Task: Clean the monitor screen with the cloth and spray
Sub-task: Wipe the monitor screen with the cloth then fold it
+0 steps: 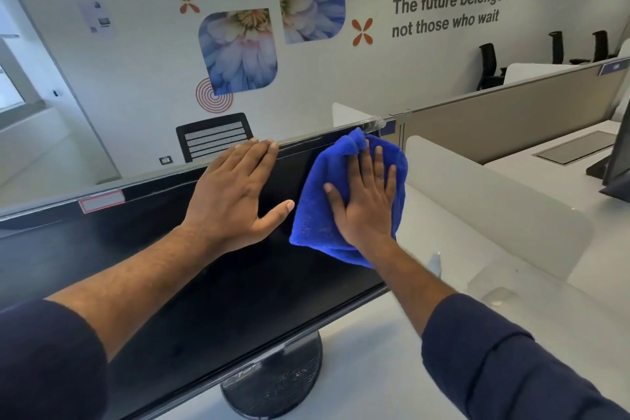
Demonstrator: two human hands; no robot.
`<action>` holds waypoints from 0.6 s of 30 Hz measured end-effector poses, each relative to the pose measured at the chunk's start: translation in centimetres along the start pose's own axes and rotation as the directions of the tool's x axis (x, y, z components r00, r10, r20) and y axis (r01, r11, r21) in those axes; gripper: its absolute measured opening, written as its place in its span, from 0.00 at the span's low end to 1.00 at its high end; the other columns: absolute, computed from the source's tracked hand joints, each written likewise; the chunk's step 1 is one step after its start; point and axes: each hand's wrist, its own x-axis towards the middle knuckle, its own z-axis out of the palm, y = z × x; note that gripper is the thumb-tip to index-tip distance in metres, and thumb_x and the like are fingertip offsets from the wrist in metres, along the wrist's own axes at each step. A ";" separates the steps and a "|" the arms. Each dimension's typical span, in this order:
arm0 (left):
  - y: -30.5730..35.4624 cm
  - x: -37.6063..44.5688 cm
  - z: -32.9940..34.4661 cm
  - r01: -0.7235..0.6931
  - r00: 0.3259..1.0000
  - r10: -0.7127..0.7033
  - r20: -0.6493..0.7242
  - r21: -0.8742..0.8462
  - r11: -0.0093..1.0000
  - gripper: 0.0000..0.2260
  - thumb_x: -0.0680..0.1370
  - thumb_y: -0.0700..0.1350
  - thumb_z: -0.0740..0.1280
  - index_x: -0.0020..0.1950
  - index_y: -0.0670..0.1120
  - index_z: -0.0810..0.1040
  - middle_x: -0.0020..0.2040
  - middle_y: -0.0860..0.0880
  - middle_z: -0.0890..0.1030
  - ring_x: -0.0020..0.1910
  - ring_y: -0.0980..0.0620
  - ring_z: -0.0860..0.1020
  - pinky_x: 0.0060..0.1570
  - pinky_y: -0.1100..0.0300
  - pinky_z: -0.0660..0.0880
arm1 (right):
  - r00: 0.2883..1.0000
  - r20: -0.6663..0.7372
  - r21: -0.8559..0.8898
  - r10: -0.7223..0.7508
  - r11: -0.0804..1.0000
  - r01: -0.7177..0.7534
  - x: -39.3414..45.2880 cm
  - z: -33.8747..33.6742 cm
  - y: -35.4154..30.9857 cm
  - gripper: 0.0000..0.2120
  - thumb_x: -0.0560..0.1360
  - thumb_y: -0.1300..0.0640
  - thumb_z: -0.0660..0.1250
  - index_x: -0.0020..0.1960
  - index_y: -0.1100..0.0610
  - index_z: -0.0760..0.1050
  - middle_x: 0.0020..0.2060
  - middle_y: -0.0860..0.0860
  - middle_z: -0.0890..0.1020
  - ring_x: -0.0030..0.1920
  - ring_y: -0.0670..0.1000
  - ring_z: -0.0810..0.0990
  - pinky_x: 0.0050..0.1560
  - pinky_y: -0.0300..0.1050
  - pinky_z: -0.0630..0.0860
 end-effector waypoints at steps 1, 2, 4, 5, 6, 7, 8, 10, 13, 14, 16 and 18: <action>0.1 0.0 0.0 0.001 1.000 -0.001 0.002 0.002 1.000 0.39 0.77 0.67 0.55 0.78 0.40 0.64 0.76 0.43 0.70 0.76 0.44 0.66 0.75 0.47 0.62 | 1.000 -0.003 0.008 -0.002 1.000 0.002 -0.1 0.1 0.2 0.36 0.79 0.34 0.46 0.80 0.54 0.52 0.80 0.52 0.54 0.80 0.54 0.46 0.78 0.59 0.42; 0.1 0.0 0.0 0.002 1.000 -0.002 0.004 0.003 1.000 0.39 0.77 0.67 0.55 0.79 0.41 0.63 0.76 0.43 0.70 0.76 0.44 0.66 0.76 0.47 0.62 | 1.000 -0.007 0.024 0.008 1.000 -0.008 -0.4 0.3 0.1 0.36 0.79 0.34 0.46 0.80 0.53 0.50 0.80 0.52 0.54 0.80 0.54 0.45 0.78 0.58 0.42; 0.2 0.1 0.1 0.007 1.000 -0.007 0.005 0.001 1.000 0.39 0.77 0.67 0.55 0.79 0.41 0.63 0.76 0.43 0.69 0.76 0.44 0.66 0.76 0.47 0.61 | 0.998 -0.017 0.056 0.057 0.997 -0.056 -1.7 1.0 -0.3 0.36 0.80 0.34 0.46 0.81 0.53 0.48 0.80 0.52 0.53 0.80 0.54 0.44 0.78 0.57 0.41; 0.1 0.0 0.1 0.008 1.000 -0.008 0.004 0.000 1.000 0.39 0.77 0.67 0.55 0.79 0.41 0.63 0.76 0.43 0.69 0.76 0.44 0.65 0.76 0.47 0.61 | 0.996 -0.016 0.067 0.085 0.994 -0.084 -2.7 1.5 -0.4 0.36 0.80 0.35 0.47 0.81 0.53 0.48 0.80 0.53 0.54 0.80 0.54 0.45 0.78 0.57 0.42; 0.1 0.0 0.1 0.008 1.000 -0.008 0.007 0.003 1.000 0.39 0.77 0.67 0.55 0.79 0.41 0.63 0.76 0.43 0.69 0.76 0.44 0.65 0.76 0.47 0.61 | 0.994 -0.009 0.073 0.111 0.991 -0.110 -4.0 2.0 -0.5 0.35 0.80 0.35 0.47 0.80 0.54 0.49 0.80 0.54 0.56 0.80 0.54 0.45 0.78 0.58 0.43; 0.0 0.0 0.1 0.007 1.000 -0.007 0.010 0.009 1.000 0.39 0.77 0.67 0.55 0.79 0.41 0.62 0.77 0.43 0.69 0.77 0.44 0.65 0.76 0.47 0.61 | 0.991 0.003 0.073 0.134 0.988 -0.133 -5.4 2.5 -0.5 0.35 0.80 0.35 0.47 0.80 0.55 0.50 0.79 0.55 0.57 0.80 0.55 0.46 0.78 0.59 0.45; -0.1 -0.1 0.1 0.005 1.000 -0.005 0.014 0.018 1.000 0.39 0.77 0.67 0.55 0.79 0.41 0.62 0.77 0.43 0.68 0.77 0.44 0.64 0.76 0.47 0.60 | 0.988 0.016 0.070 0.157 0.985 -0.157 -6.9 3.0 -0.4 0.35 0.80 0.36 0.47 0.80 0.56 0.51 0.78 0.56 0.59 0.80 0.56 0.48 0.78 0.60 0.47; -0.2 -0.1 0.1 0.001 1.000 -0.002 0.022 0.035 0.999 0.39 0.78 0.67 0.55 0.80 0.41 0.61 0.78 0.43 0.67 0.78 0.44 0.63 0.77 0.47 0.60 | 0.978 0.044 0.062 0.202 0.977 -0.205 -10.3 3.9 0.0 0.35 0.80 0.36 0.48 0.78 0.58 0.52 0.77 0.59 0.61 0.79 0.57 0.51 0.77 0.60 0.51; 0.1 -0.2 0.2 0.005 1.000 -0.006 0.023 0.047 0.999 0.39 0.78 0.67 0.54 0.80 0.41 0.60 0.79 0.43 0.65 0.78 0.44 0.62 0.77 0.47 0.59 | 0.966 0.092 0.044 0.242 0.968 -0.247 -15.3 4.9 0.9 0.33 0.78 0.38 0.54 0.73 0.60 0.59 0.74 0.62 0.66 0.77 0.60 0.58 0.75 0.61 0.55; 0.2 -0.2 0.2 0.006 1.000 -0.008 0.024 0.049 0.999 0.39 0.78 0.67 0.53 0.80 0.41 0.59 0.79 0.43 0.65 0.78 0.44 0.62 0.77 0.47 0.58 | 0.963 0.107 0.036 0.247 0.967 -0.252 -16.5 5.1 1.2 0.32 0.77 0.38 0.55 0.72 0.59 0.60 0.74 0.63 0.67 0.77 0.61 0.59 0.74 0.61 0.56; 0.2 -0.2 0.2 0.010 1.000 -0.011 0.027 0.049 0.999 0.39 0.78 0.67 0.53 0.80 0.41 0.59 0.79 0.43 0.65 0.79 0.44 0.61 0.78 0.47 0.58 | 0.965 0.107 0.025 0.239 0.970 -0.242 -17.5 5.1 1.6 0.31 0.76 0.38 0.56 0.71 0.59 0.62 0.73 0.62 0.68 0.76 0.61 0.60 0.73 0.61 0.57; 0.1 -0.3 0.2 0.012 0.999 -0.014 0.032 0.049 0.999 0.39 0.78 0.67 0.53 0.80 0.41 0.59 0.79 0.43 0.65 0.79 0.44 0.62 0.77 0.47 0.59 | 0.971 0.086 0.010 0.224 0.974 -0.226 -16.7 4.9 1.5 0.33 0.77 0.38 0.56 0.74 0.59 0.60 0.74 0.61 0.67 0.77 0.60 0.59 0.74 0.61 0.56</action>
